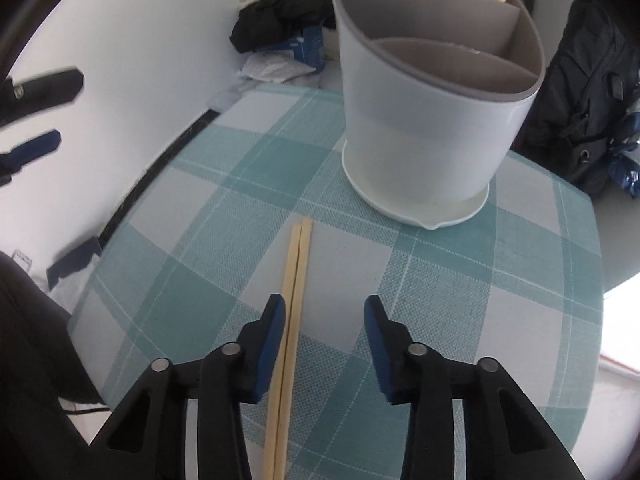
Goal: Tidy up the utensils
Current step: 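Lower the right gripper to the last two chopsticks and grasp one, then lift the chopstick with the right gripper while the left gripper grasps the other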
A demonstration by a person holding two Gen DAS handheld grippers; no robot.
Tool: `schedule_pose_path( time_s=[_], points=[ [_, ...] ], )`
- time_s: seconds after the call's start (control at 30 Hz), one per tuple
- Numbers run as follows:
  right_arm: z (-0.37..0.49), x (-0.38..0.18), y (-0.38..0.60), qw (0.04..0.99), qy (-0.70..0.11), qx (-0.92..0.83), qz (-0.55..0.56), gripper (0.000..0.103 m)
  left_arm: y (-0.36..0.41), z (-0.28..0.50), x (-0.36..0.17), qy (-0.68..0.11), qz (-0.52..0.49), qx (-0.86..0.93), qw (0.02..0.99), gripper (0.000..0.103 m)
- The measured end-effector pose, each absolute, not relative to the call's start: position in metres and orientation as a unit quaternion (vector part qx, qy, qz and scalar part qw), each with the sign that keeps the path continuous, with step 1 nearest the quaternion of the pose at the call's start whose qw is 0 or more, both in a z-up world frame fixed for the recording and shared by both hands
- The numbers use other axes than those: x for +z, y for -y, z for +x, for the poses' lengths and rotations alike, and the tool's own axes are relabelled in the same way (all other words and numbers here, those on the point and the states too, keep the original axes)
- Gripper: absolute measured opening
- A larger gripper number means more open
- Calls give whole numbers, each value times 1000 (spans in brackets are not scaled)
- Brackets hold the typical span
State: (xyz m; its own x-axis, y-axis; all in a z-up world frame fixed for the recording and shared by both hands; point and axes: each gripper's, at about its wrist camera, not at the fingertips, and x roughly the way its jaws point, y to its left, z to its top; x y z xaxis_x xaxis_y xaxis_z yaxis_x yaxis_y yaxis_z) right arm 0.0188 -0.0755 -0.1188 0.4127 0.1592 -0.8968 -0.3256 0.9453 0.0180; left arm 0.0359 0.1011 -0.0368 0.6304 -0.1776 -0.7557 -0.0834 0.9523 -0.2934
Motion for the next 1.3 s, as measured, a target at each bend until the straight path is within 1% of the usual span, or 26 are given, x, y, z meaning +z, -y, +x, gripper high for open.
schedule_pose_path(
  time_s=[0.03, 0.07, 0.13, 0.33, 0.5, 0.57, 0.63, 0.93, 1.03, 1.07, 1.23, 1.3],
  points=[
    [18, -121, 75, 834, -526, 143, -84, 36, -103, 37, -38, -433, -155, -25, 888, 97],
    [18, -122, 74, 831, -530, 145, -85, 31, -104, 38, -39, -438, -162, -26, 884, 97],
    [14, -122, 72, 829, -530, 149, -95, 27, -107, 41, -41, -445, -169, -25, 879, 97],
    [7, -124, 61, 827, -526, 151, -130, 27, -113, 42, -43, -453, -183, -24, 872, 97],
    [21, -128, 47, 820, -531, 155, -143, 19, -120, 43, -44, -453, -190, -18, 871, 97],
    [24, -128, 42, 819, -532, 162, -141, 8, -122, 44, -46, -456, -192, -13, 869, 97],
    [25, -126, 42, 817, -535, 169, -137, 5, -124, 44, -48, -460, -196, -11, 866, 97],
    [-5, -121, 64, 796, -555, 182, -159, 5, -129, 46, -50, -466, -212, -14, 859, 97],
    [-2, -122, 64, 797, -558, 175, -154, 8, -130, 46, -50, -468, -213, -14, 858, 97],
    [1, -122, 63, 799, -557, 171, -149, 12, -130, 46, -50, -468, -213, -12, 858, 97],
    [10, -125, 44, 811, -538, 171, -154, 12, -135, 46, -54, -469, -205, 2, 859, 97],
    [18, -127, 38, 815, -532, 172, -150, 9, -139, 46, -56, -470, -204, 11, 859, 97]
  ],
)
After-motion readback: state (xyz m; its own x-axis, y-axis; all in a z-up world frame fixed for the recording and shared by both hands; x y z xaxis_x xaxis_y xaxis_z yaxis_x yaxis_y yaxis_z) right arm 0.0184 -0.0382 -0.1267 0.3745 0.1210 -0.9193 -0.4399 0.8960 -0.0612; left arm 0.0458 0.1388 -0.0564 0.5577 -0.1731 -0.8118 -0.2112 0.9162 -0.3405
